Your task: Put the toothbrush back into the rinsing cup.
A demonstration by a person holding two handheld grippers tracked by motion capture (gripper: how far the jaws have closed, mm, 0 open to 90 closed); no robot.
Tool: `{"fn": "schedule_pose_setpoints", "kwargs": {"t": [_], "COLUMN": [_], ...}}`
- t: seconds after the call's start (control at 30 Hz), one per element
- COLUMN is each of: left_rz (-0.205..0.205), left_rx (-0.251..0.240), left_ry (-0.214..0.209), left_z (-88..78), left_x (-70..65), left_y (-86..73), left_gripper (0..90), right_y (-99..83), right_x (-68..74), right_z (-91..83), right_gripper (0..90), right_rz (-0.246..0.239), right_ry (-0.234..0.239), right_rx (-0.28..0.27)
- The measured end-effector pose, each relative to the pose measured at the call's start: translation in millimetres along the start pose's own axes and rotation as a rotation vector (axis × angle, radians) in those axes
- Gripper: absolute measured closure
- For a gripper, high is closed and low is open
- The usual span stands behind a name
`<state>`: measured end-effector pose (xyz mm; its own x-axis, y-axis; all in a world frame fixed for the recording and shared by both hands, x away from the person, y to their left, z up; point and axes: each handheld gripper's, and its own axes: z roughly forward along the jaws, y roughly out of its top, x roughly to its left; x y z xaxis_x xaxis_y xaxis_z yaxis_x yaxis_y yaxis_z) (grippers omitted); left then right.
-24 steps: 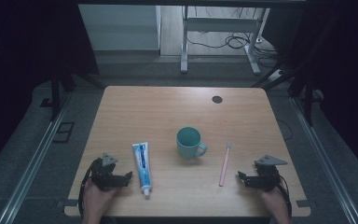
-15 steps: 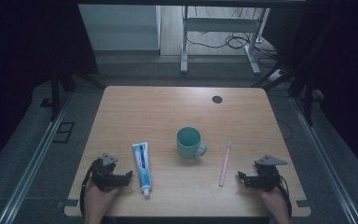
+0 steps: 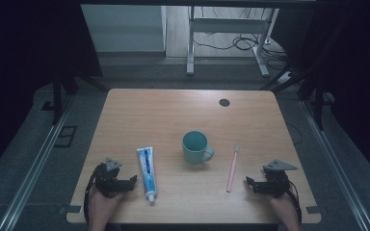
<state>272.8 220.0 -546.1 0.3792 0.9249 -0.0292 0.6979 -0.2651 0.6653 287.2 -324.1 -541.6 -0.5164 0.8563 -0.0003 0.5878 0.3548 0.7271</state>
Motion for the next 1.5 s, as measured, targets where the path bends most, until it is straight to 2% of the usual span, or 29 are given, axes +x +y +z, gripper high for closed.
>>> {"fn": "schedule_pose_setpoints", "kwargs": {"t": [0.33,0.73,0.87,1.0,1.3,1.4,1.5], "left_rz": [0.000,0.001,0.000,0.001,0.000,0.000,0.001], "left_rx": [0.000,0.000,0.000,0.001,0.000,0.000,0.000], "left_ry": [0.000,0.000,0.000,0.000,0.000,0.000,0.000], "left_z": [0.0,0.0,0.0,0.0,0.0,0.0,0.0], "left_x": [0.0,0.0,0.0,0.0,0.0,0.0,0.0], "left_y": [0.0,0.0,0.0,0.0,0.0,0.0,0.0], "left_gripper": [1.3,1.3,1.3,1.3,1.3,1.3,1.3], "right_y": [0.0,0.0,2.4,3.8,10.2,11.9,14.8], "right_x": [0.1,1.2,2.8,3.5,6.7,7.3,7.3], "right_z": [-0.2,-1.6,-5.1,-7.4,-13.4,-14.6,-15.4], "right_gripper": [13.5,14.2,13.6,13.5,13.2,12.9,13.0], "right_rz": [-0.002,-0.017,-0.044,-0.046,-0.063,-0.057,-0.023], "right_ry": [0.002,0.036,0.030,0.029,0.060,0.070,0.101], "right_rx": [-0.001,-0.003,-0.014,-0.012,-0.035,-0.040,-0.031]}}
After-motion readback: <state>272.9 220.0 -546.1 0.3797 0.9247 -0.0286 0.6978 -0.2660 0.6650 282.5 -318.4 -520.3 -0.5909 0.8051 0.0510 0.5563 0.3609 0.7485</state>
